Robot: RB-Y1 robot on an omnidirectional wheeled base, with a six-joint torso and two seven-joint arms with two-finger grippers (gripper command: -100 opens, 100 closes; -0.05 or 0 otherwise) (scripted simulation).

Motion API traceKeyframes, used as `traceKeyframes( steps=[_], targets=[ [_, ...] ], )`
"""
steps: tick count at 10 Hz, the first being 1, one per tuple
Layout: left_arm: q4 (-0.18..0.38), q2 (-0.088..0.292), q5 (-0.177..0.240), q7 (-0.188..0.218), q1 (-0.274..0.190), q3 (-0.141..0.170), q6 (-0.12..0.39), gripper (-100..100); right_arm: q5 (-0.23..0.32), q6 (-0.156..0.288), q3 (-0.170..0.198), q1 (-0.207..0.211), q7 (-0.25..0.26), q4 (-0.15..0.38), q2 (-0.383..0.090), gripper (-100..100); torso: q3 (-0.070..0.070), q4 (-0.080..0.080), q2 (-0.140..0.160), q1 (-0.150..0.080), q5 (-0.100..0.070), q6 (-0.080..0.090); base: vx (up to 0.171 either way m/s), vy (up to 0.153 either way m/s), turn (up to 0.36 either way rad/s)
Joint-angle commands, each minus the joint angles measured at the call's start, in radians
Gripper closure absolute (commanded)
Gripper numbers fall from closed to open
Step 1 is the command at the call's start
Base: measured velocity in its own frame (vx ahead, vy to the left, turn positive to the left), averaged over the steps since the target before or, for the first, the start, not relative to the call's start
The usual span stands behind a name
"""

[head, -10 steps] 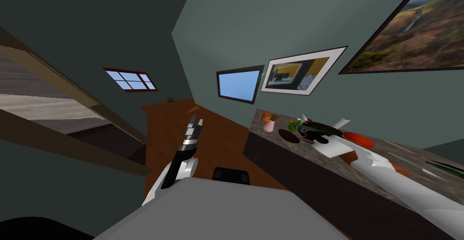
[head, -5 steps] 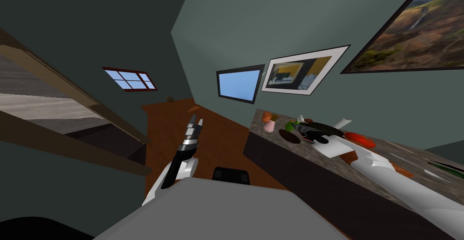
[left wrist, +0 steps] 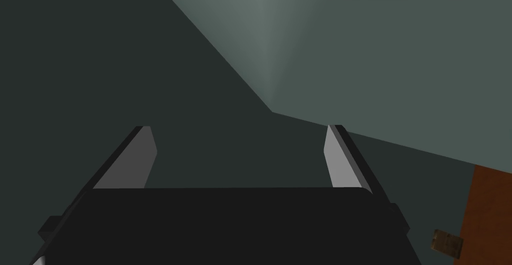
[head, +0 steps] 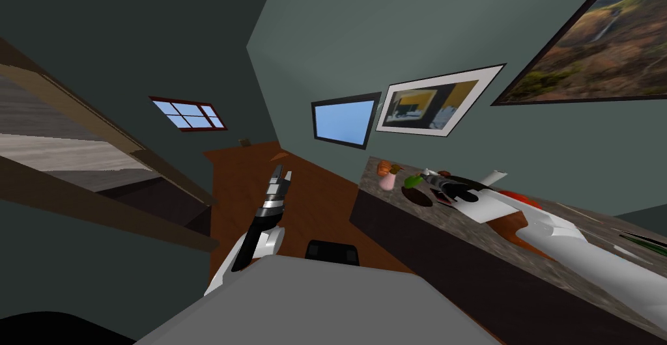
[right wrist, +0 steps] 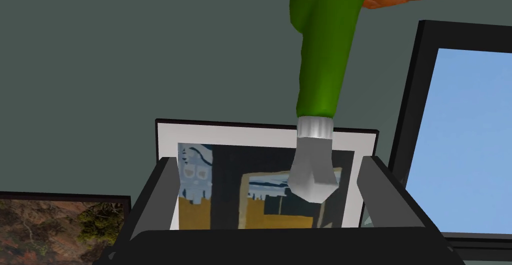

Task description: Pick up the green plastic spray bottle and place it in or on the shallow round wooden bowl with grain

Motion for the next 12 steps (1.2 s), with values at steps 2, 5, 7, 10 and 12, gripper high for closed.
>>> traceKeyframes(
  steps=[2,5,7,10,12],
  targets=[
    [0.0,0.0,0.0,0.0,0.0,0.0,0.0,0,-0.047,0.034,0.007,-0.001,-0.004,-0.036,-0.054,-100,0.0,0.0,0.0,0.0,0.0,0.0,0.0,0.0,0.0],
    [0.0,0.0,0.0,0.0,0.0,0.0,0.0,0,-0.095,0.069,0.01,0.005,-0.008,-0.08,-0.112,-100,0.0,0.0,0.0,0.0,0.0,0.0,0.0,0.0,0.0],
    [0.0,0.0,0.0,0.0,0.0,0.0,0.0,0,-0.092,0.058,0.012,0.002,-0.006,-0.067,-0.107,0,0.0,0.0,0.0,0.0,0.0,0.0,0.0,0.0,0.0],
    [0.0,0.0,0.0,0.0,0.0,0.0,0.0,0,-0.092,0.058,0.012,0.002,-0.006,-0.067,-0.107,0,0.0,0.0,0.0,0.0,0.0,0.0,0.0,0.0,0.0],
    [0.0,0.0,0.0,0.0,0.0,0.0,0.0,0,-0.092,0.058,0.012,0.002,-0.006,-0.067,-0.107,0,0.0,0.0,0.0,0.0,0.0,0.0,0.0,0.0,0.0]
  ],
)
